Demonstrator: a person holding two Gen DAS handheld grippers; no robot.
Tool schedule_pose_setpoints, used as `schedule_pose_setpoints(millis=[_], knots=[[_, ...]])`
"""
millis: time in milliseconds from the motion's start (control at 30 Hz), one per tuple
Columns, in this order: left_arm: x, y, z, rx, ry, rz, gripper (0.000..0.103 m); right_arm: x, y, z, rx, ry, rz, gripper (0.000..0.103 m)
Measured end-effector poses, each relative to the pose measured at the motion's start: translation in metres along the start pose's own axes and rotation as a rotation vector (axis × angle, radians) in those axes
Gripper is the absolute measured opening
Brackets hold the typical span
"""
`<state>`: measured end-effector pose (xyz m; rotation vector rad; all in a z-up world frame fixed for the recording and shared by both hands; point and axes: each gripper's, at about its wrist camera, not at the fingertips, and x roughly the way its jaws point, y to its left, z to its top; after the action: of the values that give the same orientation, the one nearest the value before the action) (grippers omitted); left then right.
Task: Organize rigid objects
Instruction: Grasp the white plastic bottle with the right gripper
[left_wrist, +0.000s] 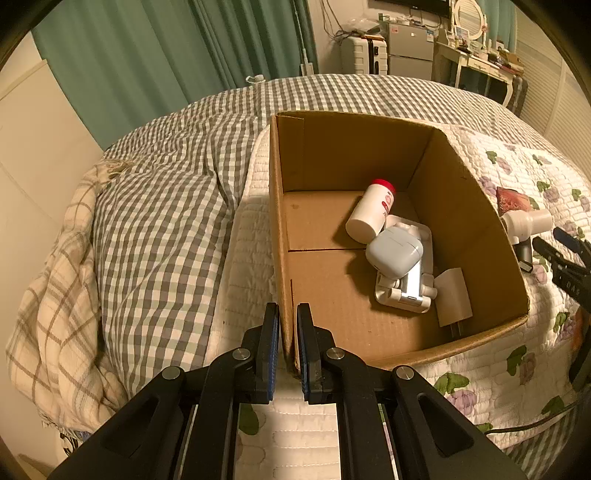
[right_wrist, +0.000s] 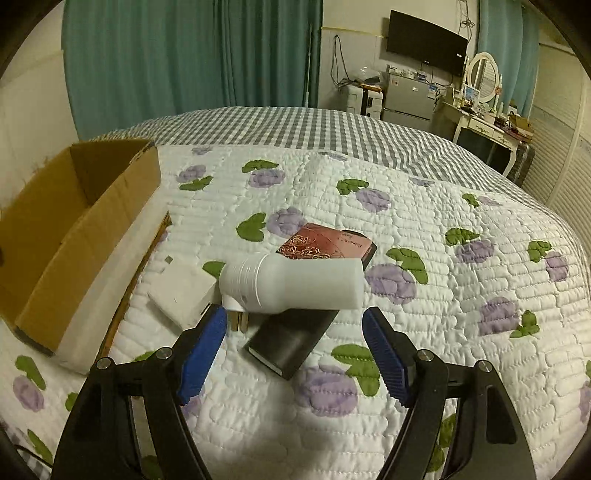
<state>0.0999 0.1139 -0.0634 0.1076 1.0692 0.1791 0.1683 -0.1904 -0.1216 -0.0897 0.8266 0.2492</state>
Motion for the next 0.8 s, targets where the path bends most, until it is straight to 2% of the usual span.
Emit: schedule_pose_setpoints(millis=[167, 267, 400, 467, 567, 800], knots=[[0.000, 0.001, 0.000, 0.001, 0.002, -0.004, 0.008, 0.004, -0.007, 0.018, -0.002, 0.010, 0.025, 0.078], [0.000, 0.001, 0.000, 0.004, 0.002, -0.003, 0.009, 0.004, -0.016, 0.036, -0.053, 0.000, 0.038, 0.078], [0.001, 0.001, 0.000, 0.004, 0.002, -0.003, 0.009, 0.016, -0.016, 0.052, -0.223, 0.047, 0.084, 0.078], [0.001, 0.001, 0.001, 0.002, 0.004, -0.003, 0.009, 0.028, -0.007, 0.050, -0.341, 0.104, 0.108, 0.078], [0.002, 0.001, 0.002, 0.001, 0.008, 0.001, 0.009, 0.043, 0.006, 0.043, -0.443, 0.171, 0.147, 0.078], [0.002, 0.000, 0.003, 0.005, 0.011, 0.006, 0.009, 0.060, 0.007, 0.041, -0.417, 0.221, 0.191, 0.078]])
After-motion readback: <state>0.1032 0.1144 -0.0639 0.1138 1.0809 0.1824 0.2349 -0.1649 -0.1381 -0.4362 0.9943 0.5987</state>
